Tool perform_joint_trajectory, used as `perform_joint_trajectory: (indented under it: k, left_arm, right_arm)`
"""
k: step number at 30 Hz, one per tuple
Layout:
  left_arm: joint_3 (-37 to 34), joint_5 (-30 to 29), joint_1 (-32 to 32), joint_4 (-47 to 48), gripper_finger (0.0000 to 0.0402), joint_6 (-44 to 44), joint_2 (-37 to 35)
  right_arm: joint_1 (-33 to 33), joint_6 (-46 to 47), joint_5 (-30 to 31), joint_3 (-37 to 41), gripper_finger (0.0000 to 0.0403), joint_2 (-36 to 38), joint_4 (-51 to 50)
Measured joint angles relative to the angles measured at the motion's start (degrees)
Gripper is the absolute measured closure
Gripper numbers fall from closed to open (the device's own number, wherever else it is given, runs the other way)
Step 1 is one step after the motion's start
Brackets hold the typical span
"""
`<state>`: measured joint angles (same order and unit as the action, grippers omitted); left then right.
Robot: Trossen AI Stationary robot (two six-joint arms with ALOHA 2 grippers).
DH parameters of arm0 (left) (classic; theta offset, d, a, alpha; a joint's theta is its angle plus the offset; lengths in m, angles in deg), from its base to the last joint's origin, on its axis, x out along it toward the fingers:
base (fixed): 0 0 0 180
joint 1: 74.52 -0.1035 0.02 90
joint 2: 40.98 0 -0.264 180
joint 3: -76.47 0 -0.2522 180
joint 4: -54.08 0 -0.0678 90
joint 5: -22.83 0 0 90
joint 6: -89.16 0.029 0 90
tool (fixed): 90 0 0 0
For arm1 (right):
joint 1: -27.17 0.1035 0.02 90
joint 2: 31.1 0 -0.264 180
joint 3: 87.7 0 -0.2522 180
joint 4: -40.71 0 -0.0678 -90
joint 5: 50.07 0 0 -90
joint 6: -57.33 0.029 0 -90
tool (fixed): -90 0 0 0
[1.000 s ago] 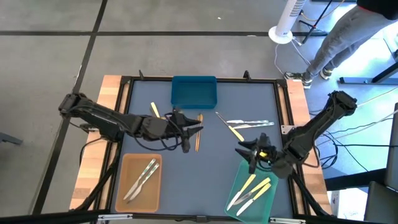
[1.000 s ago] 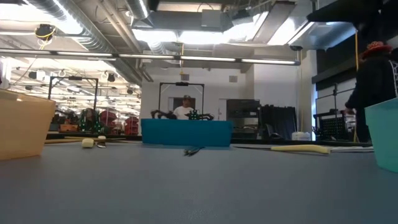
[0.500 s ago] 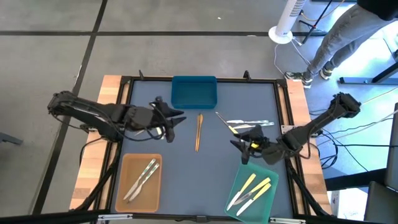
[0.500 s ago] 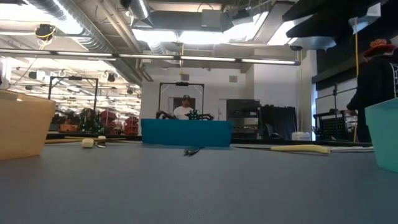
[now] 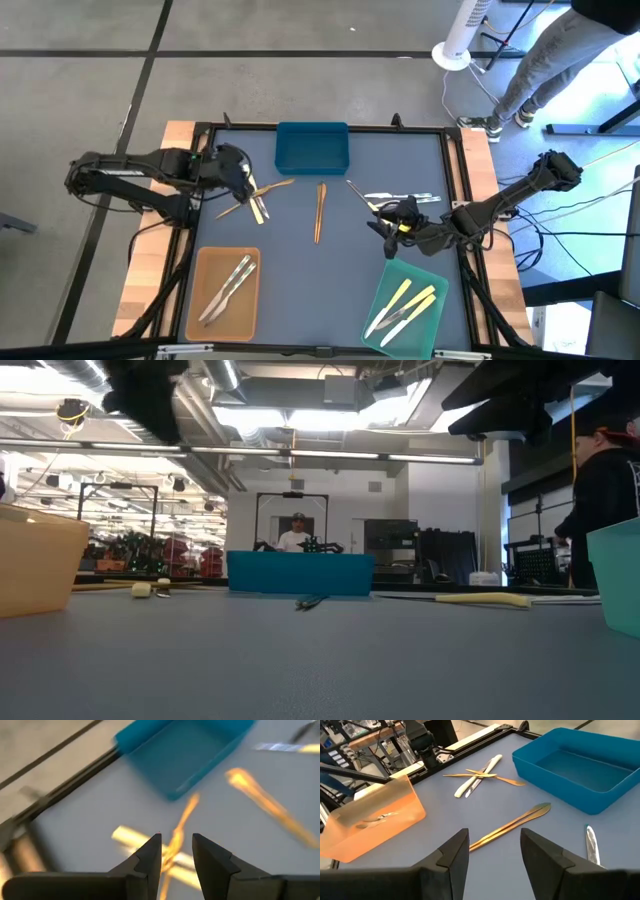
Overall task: Sort silverware by color (type)
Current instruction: Put the gold knife into the blue bin
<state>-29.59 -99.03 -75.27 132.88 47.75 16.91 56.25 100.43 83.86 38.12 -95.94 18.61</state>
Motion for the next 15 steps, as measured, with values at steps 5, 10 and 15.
perform_joint_trajectory:
  k: [5,10,15]
  left_arm:
    - [0.0,0.73,-2.51,8.54,0.0298,-1.7,0.1]
    - [-2.74,5.6,-4.24,8.94,0.0298,-1.62,0.18]
    - [-9.52,8.77,-5.35,8.69,0.0298,-1.71,0.2]
  right_arm:
    - [0.05,-0.12,0.01,0.0,0.0239,-0.02,-0.85]
    - [0.05,-0.12,0.02,0.0,0.0239,-0.02,-0.86]
    - [0.05,-0.12,0.0,0.0,0.0239,-0.02,-0.86]
